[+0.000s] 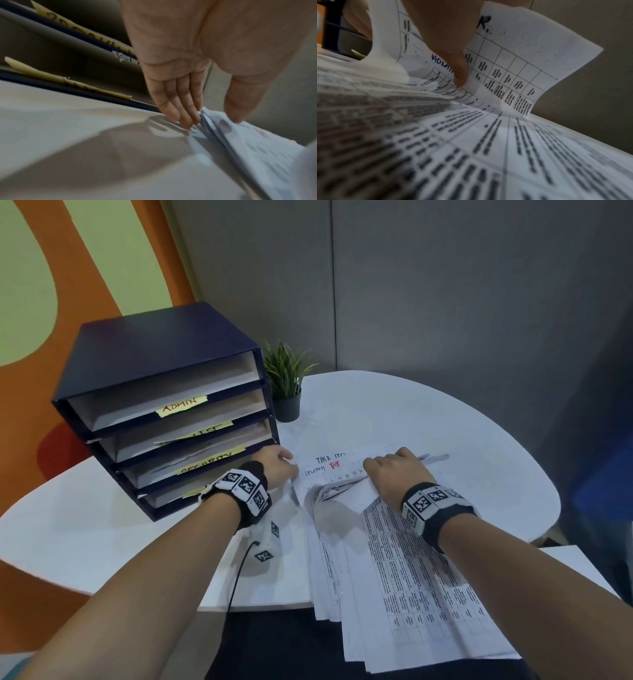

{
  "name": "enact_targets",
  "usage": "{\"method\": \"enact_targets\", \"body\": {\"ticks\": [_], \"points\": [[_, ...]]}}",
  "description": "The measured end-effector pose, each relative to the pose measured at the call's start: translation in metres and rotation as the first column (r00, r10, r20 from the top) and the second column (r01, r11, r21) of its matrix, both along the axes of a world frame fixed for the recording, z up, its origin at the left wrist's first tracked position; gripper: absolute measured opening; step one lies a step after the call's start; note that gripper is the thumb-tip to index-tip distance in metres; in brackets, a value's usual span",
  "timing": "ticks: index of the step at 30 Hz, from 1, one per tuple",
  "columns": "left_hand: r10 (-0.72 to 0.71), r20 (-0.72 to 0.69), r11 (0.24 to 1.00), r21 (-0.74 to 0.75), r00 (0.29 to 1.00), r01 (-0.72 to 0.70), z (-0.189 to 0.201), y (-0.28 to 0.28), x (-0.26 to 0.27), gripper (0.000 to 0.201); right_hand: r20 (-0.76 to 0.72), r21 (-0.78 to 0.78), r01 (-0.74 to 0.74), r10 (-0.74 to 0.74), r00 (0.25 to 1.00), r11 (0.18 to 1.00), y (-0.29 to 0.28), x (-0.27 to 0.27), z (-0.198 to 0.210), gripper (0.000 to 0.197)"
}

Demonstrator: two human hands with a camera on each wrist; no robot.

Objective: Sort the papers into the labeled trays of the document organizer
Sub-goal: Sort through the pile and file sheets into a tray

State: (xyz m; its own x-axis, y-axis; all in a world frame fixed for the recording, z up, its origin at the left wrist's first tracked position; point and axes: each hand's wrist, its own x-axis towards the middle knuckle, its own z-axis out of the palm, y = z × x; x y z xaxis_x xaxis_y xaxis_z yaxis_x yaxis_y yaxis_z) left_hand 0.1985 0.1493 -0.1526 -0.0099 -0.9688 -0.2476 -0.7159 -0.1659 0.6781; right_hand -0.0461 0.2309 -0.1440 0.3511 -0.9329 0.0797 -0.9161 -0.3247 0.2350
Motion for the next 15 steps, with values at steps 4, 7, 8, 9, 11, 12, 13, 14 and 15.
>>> {"method": "enact_targets", "body": {"ticks": [4,7,8,9,11,12,13,14,15], "points": [[-0.161,0.16,0.987,0.046,0.974,0.156,-0.003,0.01,-0.004,0.038,0.004,0.012,0.007,-0.007,1.0,1.0,0.0,0.001,0.001,0.022],[-0.204,0.187,0.977,-0.024,0.961,0.212,-0.001,0.017,-0.01,0.009,-0.008,0.009,0.001,-0.001,1.0,1.0,0.0,0.002,-0.002,0.022],[-0.199,0.203,0.976,-0.048,0.959,0.212,0.001,0.018,-0.013,0.007,-0.009,-0.009,-0.012,0.012,1.0,1.0,-0.001,0.002,-0.003,0.025],[-0.191,0.205,0.975,-0.075,0.96,0.21,0.002,0.018,-0.015,0.008,-0.011,-0.012,-0.024,0.023,1.0,1.0,-0.001,0.002,-0.004,0.026],[-0.157,0.171,0.979,-0.1,0.973,0.176,0.006,0.017,-0.02,0.008,-0.018,-0.007,-0.049,0.049,0.999,0.999,0.0,0.001,-0.003,0.028],[-0.133,0.142,0.982,-0.112,0.981,0.15,0.009,0.017,-0.023,0.01,-0.025,-0.001,-0.063,0.063,0.998,0.998,0.0,0.0,-0.003,0.028],[-0.108,0.112,0.982,-0.14,0.988,0.124,0.013,0.016,-0.027,0.014,-0.033,0.004,-0.08,0.08,0.996,0.997,0.001,-0.001,-0.002,0.027],[-0.084,0.091,0.98,-0.17,0.992,0.099,0.017,0.016,-0.031,0.018,-0.052,0.006,-0.102,0.102,0.993,0.995,0.002,-0.002,0.0,0.025],[-0.068,0.079,0.974,-0.213,0.995,0.083,0.021,0.015,-0.036,0.019,-0.072,0.015,-0.117,0.118,0.99,0.993,0.003,-0.002,0.002,0.022]]}}
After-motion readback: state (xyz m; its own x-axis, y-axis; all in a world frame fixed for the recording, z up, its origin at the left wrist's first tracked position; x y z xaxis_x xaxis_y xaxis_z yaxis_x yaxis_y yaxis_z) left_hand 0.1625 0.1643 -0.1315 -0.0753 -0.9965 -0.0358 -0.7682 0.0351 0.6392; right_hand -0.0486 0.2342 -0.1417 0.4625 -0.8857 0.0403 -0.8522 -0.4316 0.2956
